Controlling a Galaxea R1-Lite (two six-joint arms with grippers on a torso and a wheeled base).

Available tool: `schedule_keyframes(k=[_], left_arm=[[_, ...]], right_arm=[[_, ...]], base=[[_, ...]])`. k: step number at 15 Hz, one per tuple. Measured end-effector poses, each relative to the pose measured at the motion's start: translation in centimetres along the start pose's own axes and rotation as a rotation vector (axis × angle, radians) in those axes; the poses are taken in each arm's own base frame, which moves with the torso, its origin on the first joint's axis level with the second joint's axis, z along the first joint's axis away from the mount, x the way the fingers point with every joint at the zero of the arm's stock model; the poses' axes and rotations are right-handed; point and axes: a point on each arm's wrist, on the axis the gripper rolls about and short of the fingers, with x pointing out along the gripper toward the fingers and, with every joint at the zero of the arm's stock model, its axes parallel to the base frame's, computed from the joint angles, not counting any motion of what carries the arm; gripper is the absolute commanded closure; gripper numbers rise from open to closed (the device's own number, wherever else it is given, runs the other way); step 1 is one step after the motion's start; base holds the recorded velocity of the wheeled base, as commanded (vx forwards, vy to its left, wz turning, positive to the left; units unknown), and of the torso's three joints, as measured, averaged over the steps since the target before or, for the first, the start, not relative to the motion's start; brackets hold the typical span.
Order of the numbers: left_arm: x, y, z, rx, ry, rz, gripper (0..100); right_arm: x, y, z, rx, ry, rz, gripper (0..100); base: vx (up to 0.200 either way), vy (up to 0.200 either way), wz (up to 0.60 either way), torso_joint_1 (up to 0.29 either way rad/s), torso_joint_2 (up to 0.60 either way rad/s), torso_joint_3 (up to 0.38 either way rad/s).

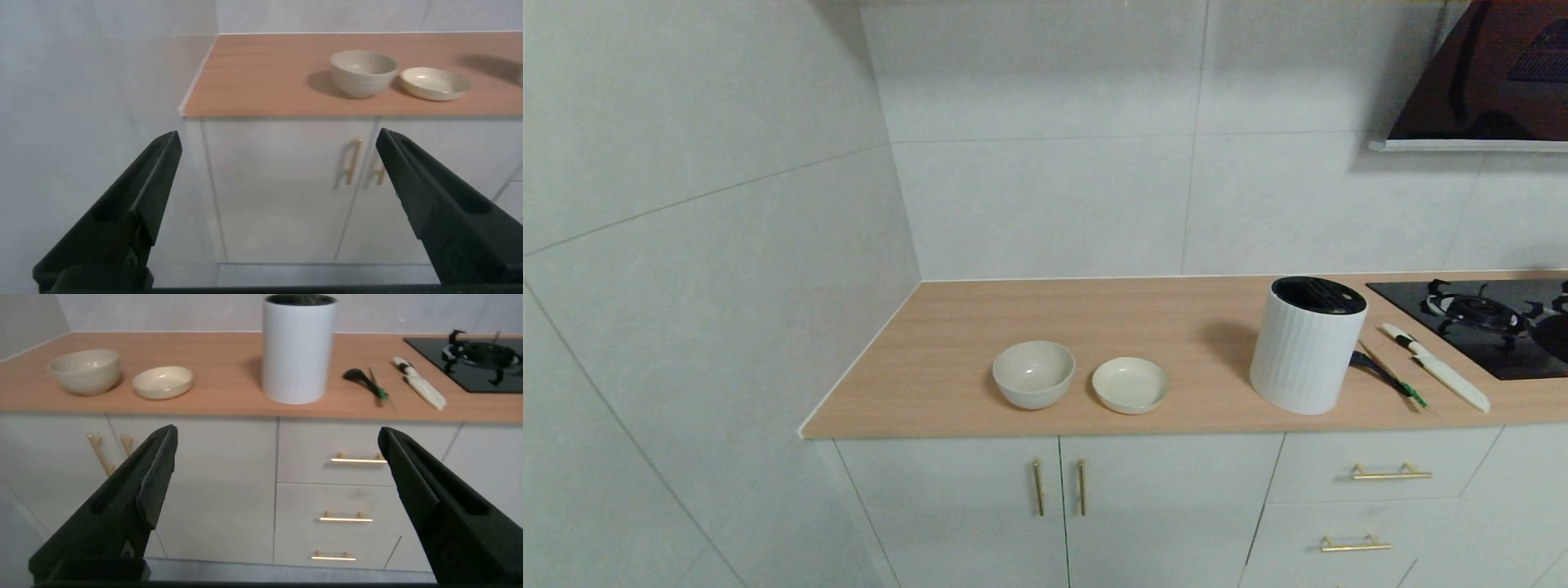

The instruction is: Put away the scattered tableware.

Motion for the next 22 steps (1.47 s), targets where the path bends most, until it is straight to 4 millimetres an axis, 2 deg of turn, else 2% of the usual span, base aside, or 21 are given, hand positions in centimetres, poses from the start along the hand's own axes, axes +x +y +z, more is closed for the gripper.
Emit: schedule_keyframes(k=[9,11,22], left_arm=[[0.0,0.0,0.0,0.0,0.0,0.0,0],[0.0,0.0,0.0,0.0,0.0,0.001,0],[0.0,0.0,0.0,0.001,0.0,0.0,0]], right_arm=[[0.0,0.0,0.0,-0.001,0.0,0.0,0],[0.0,0.0,0.0,-0.001,0.0,0.001,0],[0.0,0.0,0.0,0.0,0.0,0.001,0]], base=[[0.0,0.0,0.0,0.0,0.0,0.0],[0.0,0.2,0.0,-0.002,0.0,0.002],[0.0,0.0,0.0,0.0,0.0,0.0]])
